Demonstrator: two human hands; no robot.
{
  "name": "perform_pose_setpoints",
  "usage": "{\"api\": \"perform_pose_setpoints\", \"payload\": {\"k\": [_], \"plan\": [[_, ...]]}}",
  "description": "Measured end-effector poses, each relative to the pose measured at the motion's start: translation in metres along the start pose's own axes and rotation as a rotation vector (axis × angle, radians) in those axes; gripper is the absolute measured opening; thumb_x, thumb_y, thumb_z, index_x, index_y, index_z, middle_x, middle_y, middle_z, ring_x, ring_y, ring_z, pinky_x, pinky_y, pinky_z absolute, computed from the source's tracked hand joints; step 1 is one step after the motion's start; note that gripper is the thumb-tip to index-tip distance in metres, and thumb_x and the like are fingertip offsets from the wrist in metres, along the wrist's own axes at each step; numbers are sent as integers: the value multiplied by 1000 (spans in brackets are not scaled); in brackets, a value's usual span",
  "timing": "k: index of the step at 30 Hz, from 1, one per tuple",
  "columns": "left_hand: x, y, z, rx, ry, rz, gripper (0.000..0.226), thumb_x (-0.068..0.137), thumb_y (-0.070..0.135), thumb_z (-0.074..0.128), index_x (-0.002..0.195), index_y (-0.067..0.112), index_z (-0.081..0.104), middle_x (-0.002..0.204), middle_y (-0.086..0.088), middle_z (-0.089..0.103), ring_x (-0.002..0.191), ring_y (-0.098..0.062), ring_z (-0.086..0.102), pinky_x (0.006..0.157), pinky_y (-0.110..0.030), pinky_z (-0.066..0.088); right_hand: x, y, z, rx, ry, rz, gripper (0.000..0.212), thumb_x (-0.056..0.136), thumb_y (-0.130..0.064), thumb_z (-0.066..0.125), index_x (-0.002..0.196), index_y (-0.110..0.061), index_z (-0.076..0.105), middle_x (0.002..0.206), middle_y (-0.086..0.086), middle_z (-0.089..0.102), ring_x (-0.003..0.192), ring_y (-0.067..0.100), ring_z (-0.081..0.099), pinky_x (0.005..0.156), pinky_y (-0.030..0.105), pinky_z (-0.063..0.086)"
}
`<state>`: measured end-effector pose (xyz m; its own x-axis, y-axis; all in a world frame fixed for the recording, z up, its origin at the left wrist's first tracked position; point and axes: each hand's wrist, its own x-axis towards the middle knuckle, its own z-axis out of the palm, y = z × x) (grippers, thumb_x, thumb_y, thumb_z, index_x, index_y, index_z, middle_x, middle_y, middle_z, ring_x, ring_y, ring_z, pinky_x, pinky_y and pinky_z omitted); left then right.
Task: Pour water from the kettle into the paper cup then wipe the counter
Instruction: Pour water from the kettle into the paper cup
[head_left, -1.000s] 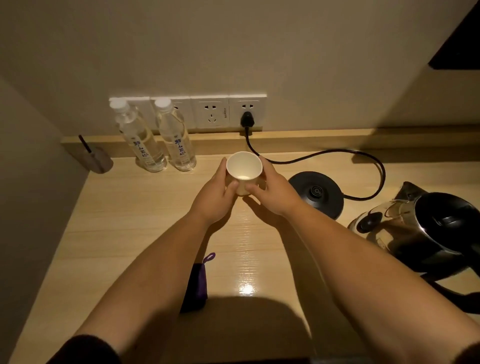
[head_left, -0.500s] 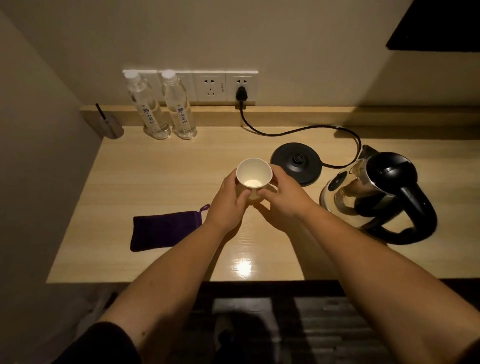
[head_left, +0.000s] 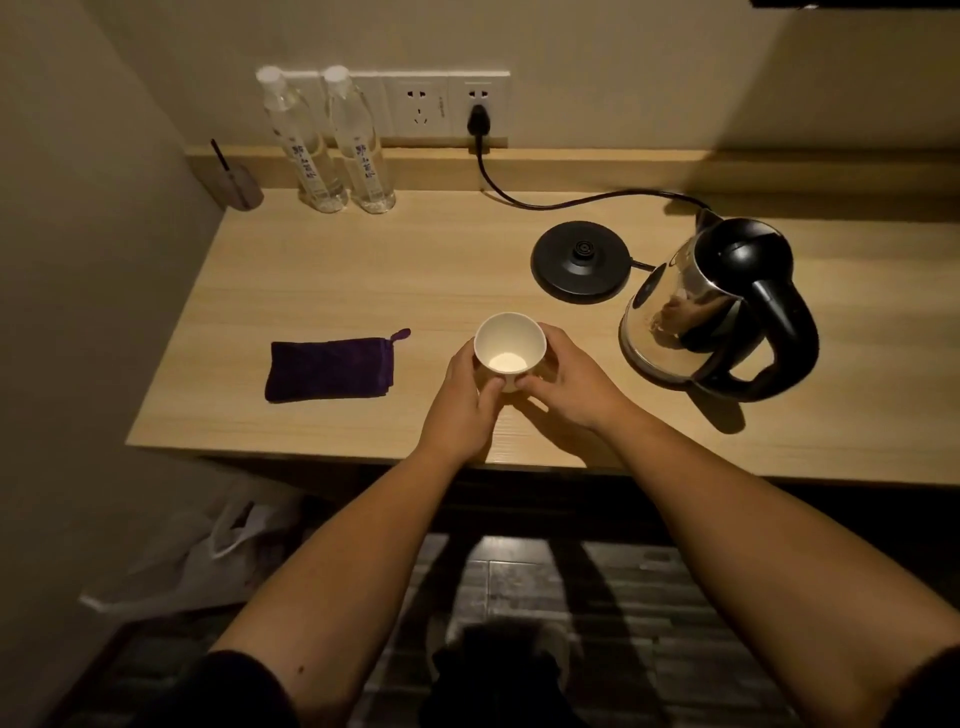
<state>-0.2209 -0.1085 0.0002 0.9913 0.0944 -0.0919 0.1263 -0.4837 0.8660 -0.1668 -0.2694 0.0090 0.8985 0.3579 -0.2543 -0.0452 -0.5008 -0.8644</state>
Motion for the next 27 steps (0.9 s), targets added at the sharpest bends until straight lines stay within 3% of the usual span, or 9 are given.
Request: {"api": "perform_pose_setpoints", "payload": {"k": [7,12,14,16,18,20,23,25,27], "plan": [[2,-10,-1,24,-58,16,59,95,24,54,147,23,25,148,-3,37,132,-17,37,97,-28,33,-6,4,7,15,27,30,77,81,-30,72,143,-35,27,143,-4,44,123,12,43,95,29,38],[6,-13,-4,15,-119,-20,89,80,46,71,148,35,14,151,4,34,135,-17,35,102,-38,38,-14,6,4,-80,45,68,88,84,-34,69,149,-36,10,158,-4,23,140,23,29,105,42,34],[7,-14,-4,-16,-120,-31,98,73,44,78,147,36,15,149,5,36,134,-16,35,101,-37,40,-24,5,-3,-186,84,74,87,87,-32,67,151,-31,8,160,-2,17,142,23,26,107,43,32],[8,-13,-1,-56,-103,-42,106,70,38,82,149,35,12,150,8,34,131,-8,33,93,-19,38,-38,1,-15,-268,160,42,82,88,-32,64,151,-28,11,160,-1,17,142,21,25,107,40,31],[9,-7,1,-144,-91,-79,107,71,29,85,150,34,12,143,14,37,118,2,38,72,1,36,-58,-8,-28,-310,266,-25,75,90,-30,61,151,-25,17,159,-1,18,142,17,23,108,37,29],[11,-2,4,-262,-82,-105,94,72,17,84,143,37,26,127,21,43,99,14,47,58,1,40,-78,-19,-46,-358,418,-139,67,90,-23,61,148,-18,27,157,4,23,142,17,22,109,35,29],[14,2,9,-300,-72,-116,80,72,13,82,128,41,33,110,21,46,81,27,46,52,-1,42,-103,-26,-79,-516,702,-264,56,86,-15,63,138,-9,43,151,16,30,139,28,25,109,43,31],[14,3,10,-263,-69,-105,77,71,20,83,126,38,33,107,22,46,78,31,43,51,1,38,-109,-23,-102,-572,827,-217,55,85,-18,64,136,-10,44,151,17,28,140,31,23,109,50,31],[16,-2,8,-225,-61,-98,76,70,28,83,128,37,35,107,23,47,86,26,46,56,0,40,-108,-19,-119,-504,857,-70,62,85,-25,66,139,-15,39,154,12,22,140,27,22,110,45,31]]}}
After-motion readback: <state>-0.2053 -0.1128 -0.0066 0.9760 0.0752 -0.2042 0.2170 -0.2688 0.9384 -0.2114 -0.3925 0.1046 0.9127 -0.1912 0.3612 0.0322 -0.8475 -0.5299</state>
